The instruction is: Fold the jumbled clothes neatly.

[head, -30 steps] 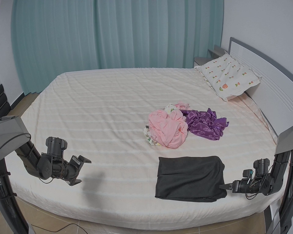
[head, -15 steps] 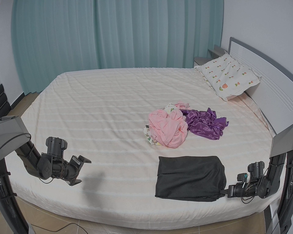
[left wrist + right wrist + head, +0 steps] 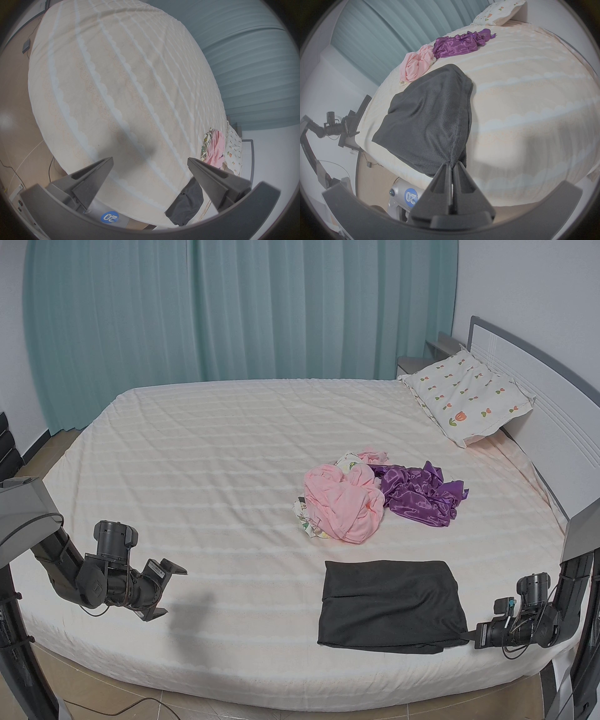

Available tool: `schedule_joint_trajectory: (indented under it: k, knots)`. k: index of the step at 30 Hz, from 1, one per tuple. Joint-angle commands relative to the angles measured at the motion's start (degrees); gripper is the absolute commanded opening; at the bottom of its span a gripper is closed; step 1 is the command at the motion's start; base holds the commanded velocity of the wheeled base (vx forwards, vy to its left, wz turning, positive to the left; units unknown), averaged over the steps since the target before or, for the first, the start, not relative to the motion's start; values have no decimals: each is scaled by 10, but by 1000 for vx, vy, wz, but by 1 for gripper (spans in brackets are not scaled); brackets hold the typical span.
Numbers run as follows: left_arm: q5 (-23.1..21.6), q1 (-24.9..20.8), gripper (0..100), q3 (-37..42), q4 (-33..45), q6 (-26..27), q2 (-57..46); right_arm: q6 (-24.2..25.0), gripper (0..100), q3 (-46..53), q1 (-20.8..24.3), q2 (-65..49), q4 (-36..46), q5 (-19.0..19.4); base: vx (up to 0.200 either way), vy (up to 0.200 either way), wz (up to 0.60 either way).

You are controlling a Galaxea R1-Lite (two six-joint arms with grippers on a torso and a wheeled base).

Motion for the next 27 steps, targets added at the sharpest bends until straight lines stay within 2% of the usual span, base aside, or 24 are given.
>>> schedule_joint_trajectory:
  k: [1, 12, 13, 22, 27]
  knots:
    - [0, 0, 100, 0, 0, 0, 1, -8, 0, 5, -13, -1, 0, 0, 0, 0, 0]
    - [0, 0, 100, 0, 0, 0, 1, -48, 0, 20, -23, 2, 6, 0, 0, 0, 0]
    - [0, 0, 100, 0, 0, 0, 1, -49, 100, 20, -23, 3, 5, 0, 0, 0, 0]
    - [1, 0, 100, -1, 0, 0, 2, -44, 100, -17, -22, -26, -12, 3, 0, 0, 0]
    - [1, 0, 100, -1, 0, 0, 3, -18, 100, -63, 22, -51, -2, -2, 0, 0, 0]
